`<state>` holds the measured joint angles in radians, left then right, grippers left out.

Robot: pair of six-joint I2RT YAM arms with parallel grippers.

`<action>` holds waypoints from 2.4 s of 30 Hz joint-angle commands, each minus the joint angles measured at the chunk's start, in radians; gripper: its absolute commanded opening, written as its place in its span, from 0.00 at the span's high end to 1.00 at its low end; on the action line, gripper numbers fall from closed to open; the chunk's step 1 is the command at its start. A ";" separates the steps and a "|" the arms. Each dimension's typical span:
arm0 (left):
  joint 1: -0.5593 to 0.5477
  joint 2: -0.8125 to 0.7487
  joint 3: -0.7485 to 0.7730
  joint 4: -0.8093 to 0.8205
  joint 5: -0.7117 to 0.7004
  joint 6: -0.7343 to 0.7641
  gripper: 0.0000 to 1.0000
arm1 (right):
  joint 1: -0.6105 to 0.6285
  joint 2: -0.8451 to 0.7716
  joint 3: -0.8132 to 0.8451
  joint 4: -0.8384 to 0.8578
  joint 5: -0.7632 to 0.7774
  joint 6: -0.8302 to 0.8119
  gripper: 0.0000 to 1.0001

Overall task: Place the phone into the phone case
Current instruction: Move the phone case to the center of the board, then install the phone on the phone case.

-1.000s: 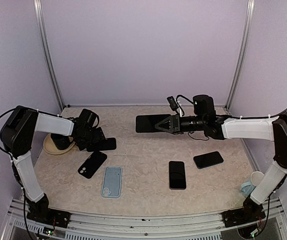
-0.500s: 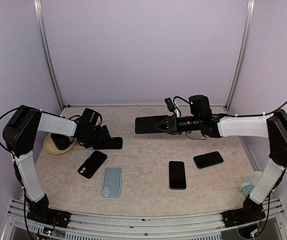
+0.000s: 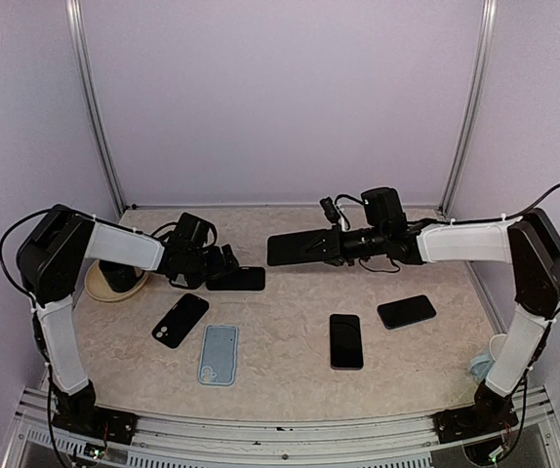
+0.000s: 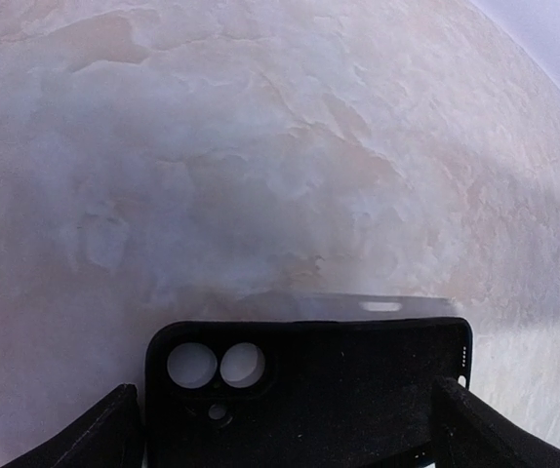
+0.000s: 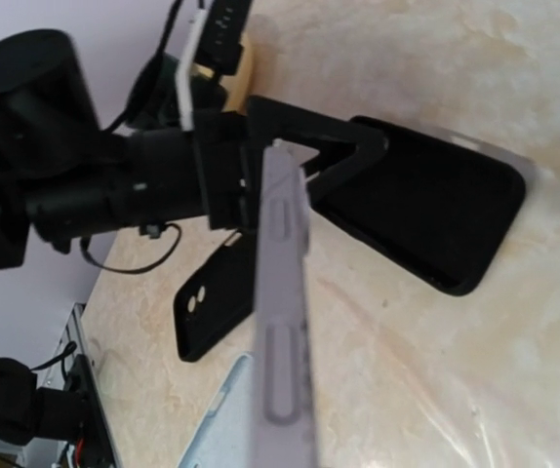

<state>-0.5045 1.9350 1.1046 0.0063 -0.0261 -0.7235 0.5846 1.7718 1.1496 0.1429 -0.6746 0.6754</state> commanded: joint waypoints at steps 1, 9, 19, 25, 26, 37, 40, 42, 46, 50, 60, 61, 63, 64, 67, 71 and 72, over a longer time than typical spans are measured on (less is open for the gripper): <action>-0.026 0.047 0.027 0.027 0.065 0.016 0.01 | -0.020 0.012 0.035 0.008 -0.008 0.034 1.00; -0.054 0.067 0.046 0.086 0.114 0.003 0.01 | -0.047 0.045 0.032 -0.001 -0.011 0.062 1.00; -0.095 0.108 0.073 0.125 0.152 -0.003 0.01 | -0.096 0.106 0.053 -0.021 -0.070 0.111 1.00; -0.114 0.116 0.070 0.173 0.181 -0.008 0.01 | -0.098 0.158 0.097 -0.047 -0.092 0.106 1.00; -0.116 0.116 0.070 0.183 0.186 -0.008 0.01 | -0.100 0.169 0.107 -0.053 -0.094 0.102 1.00; -0.119 0.124 0.084 0.240 0.210 -0.005 0.01 | -0.139 0.252 0.184 -0.126 -0.140 0.060 1.00; -0.120 0.135 0.093 0.253 0.224 -0.009 0.01 | -0.140 0.279 0.227 -0.154 -0.178 0.047 1.00; -0.120 0.141 0.092 0.269 0.233 -0.018 0.01 | -0.139 0.294 0.244 -0.165 -0.194 0.049 1.00; -0.121 0.148 0.086 0.299 0.254 -0.033 0.01 | -0.140 0.316 0.257 -0.155 -0.210 0.067 1.00; -0.123 0.151 0.081 0.319 0.264 -0.040 0.01 | -0.139 0.340 0.265 -0.146 -0.234 0.089 1.00; -0.137 0.165 0.078 0.379 0.300 -0.042 0.01 | -0.135 0.364 0.252 -0.099 -0.254 0.117 1.00; -0.139 0.166 0.079 0.381 0.303 -0.041 0.01 | -0.135 0.367 0.254 -0.099 -0.257 0.118 1.00; -0.142 0.168 0.079 0.389 0.307 -0.042 0.01 | -0.135 0.375 0.255 -0.094 -0.266 0.123 1.00; -0.143 0.169 0.079 0.389 0.307 -0.043 0.01 | -0.135 0.379 0.257 -0.091 -0.268 0.124 1.00; -0.144 0.172 0.079 0.391 0.307 -0.044 0.01 | -0.135 0.387 0.262 -0.083 -0.276 0.131 1.00; -0.144 0.176 0.077 0.391 0.304 -0.048 0.01 | -0.135 0.407 0.282 -0.088 -0.289 0.135 1.00; -0.144 0.177 0.076 0.392 0.304 -0.050 0.01 | -0.136 0.415 0.290 -0.092 -0.292 0.133 1.00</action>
<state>-0.6418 2.0892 1.1709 0.3695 0.2649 -0.7639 0.4484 2.1582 1.3857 0.0097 -0.9138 0.8043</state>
